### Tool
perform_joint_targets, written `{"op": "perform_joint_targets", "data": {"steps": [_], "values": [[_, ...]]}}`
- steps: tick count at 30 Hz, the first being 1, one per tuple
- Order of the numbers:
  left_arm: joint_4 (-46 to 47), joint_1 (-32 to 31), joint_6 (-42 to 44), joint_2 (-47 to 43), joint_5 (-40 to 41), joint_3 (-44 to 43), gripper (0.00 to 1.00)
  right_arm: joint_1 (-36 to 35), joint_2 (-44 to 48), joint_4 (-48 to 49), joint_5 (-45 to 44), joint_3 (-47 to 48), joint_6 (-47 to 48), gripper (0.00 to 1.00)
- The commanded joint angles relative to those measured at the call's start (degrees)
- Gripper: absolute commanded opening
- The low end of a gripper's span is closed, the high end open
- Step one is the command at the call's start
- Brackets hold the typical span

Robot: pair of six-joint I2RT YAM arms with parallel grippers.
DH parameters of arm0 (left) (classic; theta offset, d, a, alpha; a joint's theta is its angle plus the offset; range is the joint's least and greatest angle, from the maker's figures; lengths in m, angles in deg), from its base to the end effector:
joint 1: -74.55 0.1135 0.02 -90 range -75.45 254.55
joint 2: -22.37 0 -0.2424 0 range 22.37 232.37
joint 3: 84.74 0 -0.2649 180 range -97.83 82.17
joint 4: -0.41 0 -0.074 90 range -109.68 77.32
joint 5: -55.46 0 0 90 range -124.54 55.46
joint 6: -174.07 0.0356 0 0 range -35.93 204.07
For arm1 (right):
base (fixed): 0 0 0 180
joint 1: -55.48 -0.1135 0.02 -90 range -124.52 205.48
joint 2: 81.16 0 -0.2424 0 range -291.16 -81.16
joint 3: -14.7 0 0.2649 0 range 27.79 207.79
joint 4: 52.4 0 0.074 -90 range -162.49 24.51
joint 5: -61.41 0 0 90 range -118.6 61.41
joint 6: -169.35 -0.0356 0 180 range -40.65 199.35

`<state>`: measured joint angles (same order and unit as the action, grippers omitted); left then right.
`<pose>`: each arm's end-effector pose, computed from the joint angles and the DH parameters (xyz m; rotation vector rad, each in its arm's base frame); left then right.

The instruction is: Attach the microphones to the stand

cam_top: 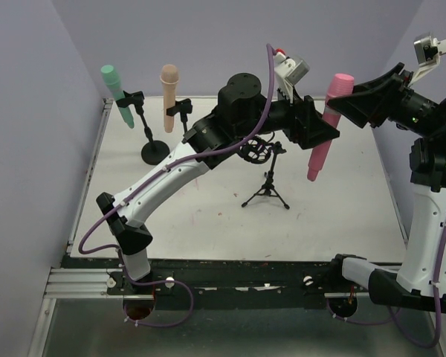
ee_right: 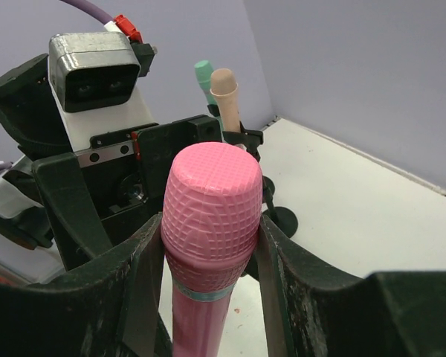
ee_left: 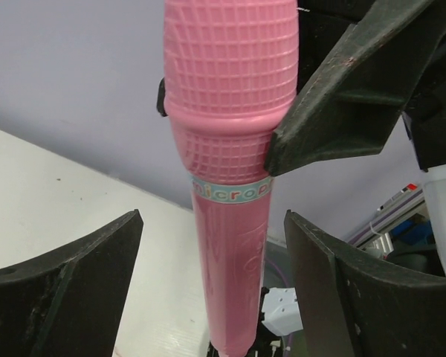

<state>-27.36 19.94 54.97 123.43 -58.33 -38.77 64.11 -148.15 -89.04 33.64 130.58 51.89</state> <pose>0.2170 -0.3302 0.5052 0.7287 1.5112 -1.4511 0.1905 0.0029 0.5554 -0.5000 1.4706 0.9927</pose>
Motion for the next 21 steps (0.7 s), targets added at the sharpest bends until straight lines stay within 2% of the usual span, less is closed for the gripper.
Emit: {"op": "perform_joint_targets", "data": {"steps": [1,4,5,12,15,17,18,19,20,21], "values": [[3.0,-0.5,-2.5,0.7,-2.0,-0.9,0.82,-0.3,0.7,1.9,2.3,-1.0,-1.7,0.29],[3.3,-0.6,-3.4,1.4,-2.9,-1.3,0.76,-0.2,0.9,2.4,2.6,-1.6,-2.2,0.29],[3.3,-0.6,-3.7,1.8,-2.9,-1.5,0.69,-0.3,0.9,2.6,2.7,-1.8,-2.1,0.29],[1.9,-0.7,-3.9,3.3,-3.9,-3.9,0.42,-0.3,1.3,2.8,4.2,-2.3,-2.1,0.32],[1.8,-0.7,-3.9,3.4,-4.2,-4.3,0.24,-0.3,1.5,2.8,4.6,-2.5,-2.1,0.36],[2.2,-0.7,-3.9,2.7,-4.2,-4.0,0.16,-0.3,1.8,2.8,5.0,-2.8,-1.9,0.48],[2.5,-0.6,-3.7,2.0,-4.2,-3.4,0.13,-0.3,1.9,2.7,5.2,-2.8,-1.7,0.64],[3.0,-0.6,-3.4,1.1,-4.2,-2.5,0.11,-0.2,1.9,2.5,5.3,-2.5,-1.3,0.86],[3.3,-0.5,-3.1,0.1,-4.2,-1.8,0.08,-0.2,2.0,1.4,5.2,-2.4,-0.3,1.00],[3.4,-0.4,-2.4,-1.1,-4.0,-0.8,0.08,-0.3,2.2,0.3,4.8,-2.0,0.8,1.00]]}}
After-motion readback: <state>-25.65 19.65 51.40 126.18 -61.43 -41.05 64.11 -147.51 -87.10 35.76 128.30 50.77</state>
